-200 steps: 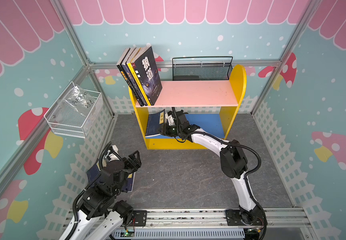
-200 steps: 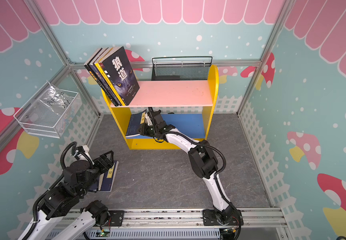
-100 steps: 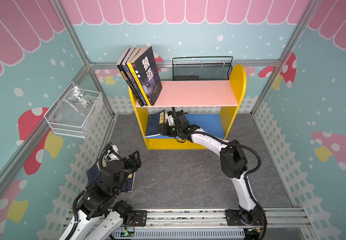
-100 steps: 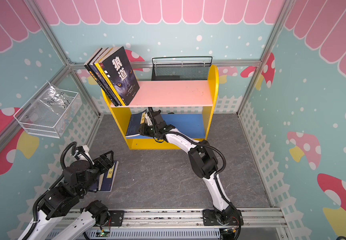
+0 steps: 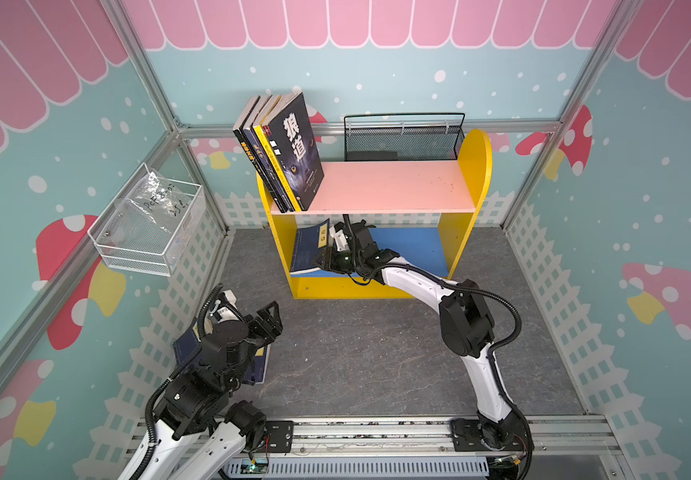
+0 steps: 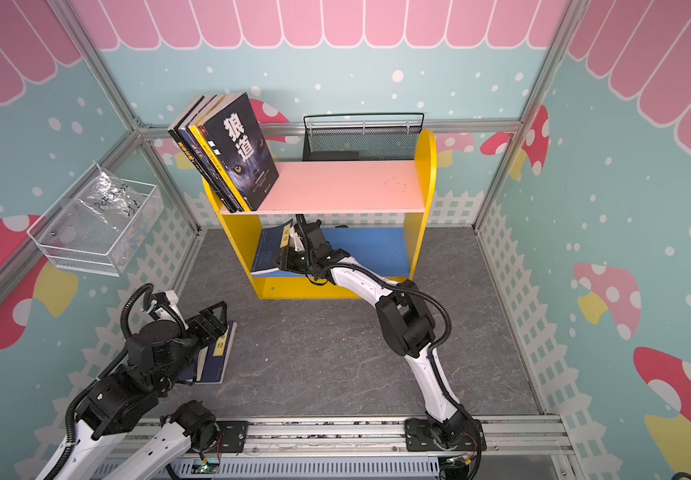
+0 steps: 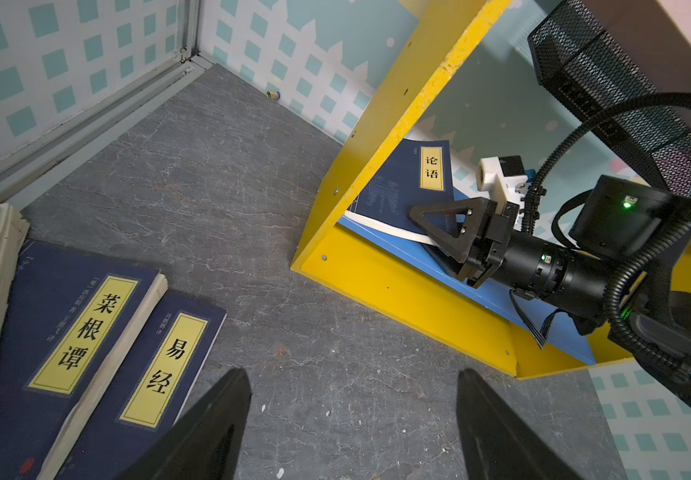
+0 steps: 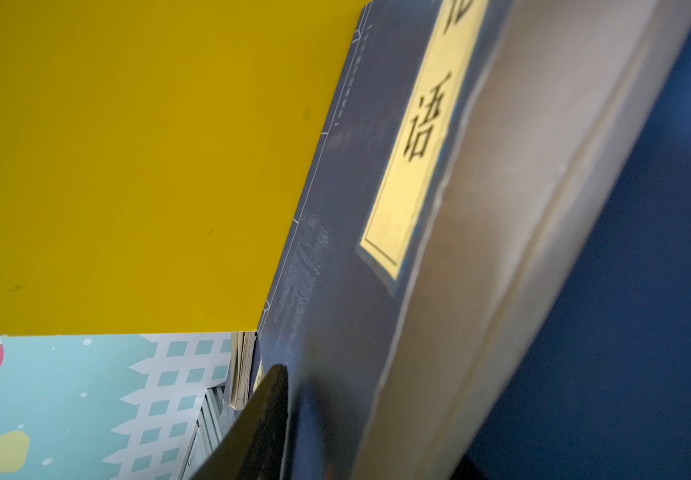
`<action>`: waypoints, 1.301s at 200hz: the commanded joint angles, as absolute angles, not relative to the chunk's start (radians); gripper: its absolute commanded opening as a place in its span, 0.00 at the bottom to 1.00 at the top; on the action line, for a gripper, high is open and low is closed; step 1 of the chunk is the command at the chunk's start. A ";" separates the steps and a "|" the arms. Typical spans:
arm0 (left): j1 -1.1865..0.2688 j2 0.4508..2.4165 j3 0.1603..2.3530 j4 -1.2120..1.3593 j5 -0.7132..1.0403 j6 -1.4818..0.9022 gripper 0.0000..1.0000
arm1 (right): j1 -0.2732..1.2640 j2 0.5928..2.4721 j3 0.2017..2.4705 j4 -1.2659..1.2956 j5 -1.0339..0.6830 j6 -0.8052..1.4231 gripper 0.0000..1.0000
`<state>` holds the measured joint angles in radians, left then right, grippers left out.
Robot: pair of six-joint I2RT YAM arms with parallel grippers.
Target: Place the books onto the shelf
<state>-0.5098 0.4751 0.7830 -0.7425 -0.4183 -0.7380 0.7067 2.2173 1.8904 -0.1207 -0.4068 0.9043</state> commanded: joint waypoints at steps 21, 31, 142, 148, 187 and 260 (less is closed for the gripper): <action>-0.503 0.476 0.773 -0.733 -0.416 -0.759 0.80 | 0.713 2.216 1.919 -0.119 -0.399 0.888 0.44; -0.503 0.477 0.773 -0.733 -0.415 -0.760 0.80 | 0.713 2.216 1.919 -0.119 -0.400 0.888 0.44; -0.503 0.476 0.772 -0.733 -0.407 -0.763 0.80 | 0.712 2.172 1.885 -0.110 -0.369 0.882 0.32; -0.503 0.476 0.772 -0.733 -0.402 -0.763 0.80 | 0.710 2.158 1.872 -0.103 -0.362 0.881 0.27; -0.503 0.489 0.785 -0.712 -0.338 -0.733 0.80 | 0.690 2.031 1.711 -0.004 -0.360 0.903 0.12; -0.503 0.644 0.830 -0.618 0.045 -0.624 0.82 | 0.625 1.680 1.277 0.167 -0.613 0.932 0.08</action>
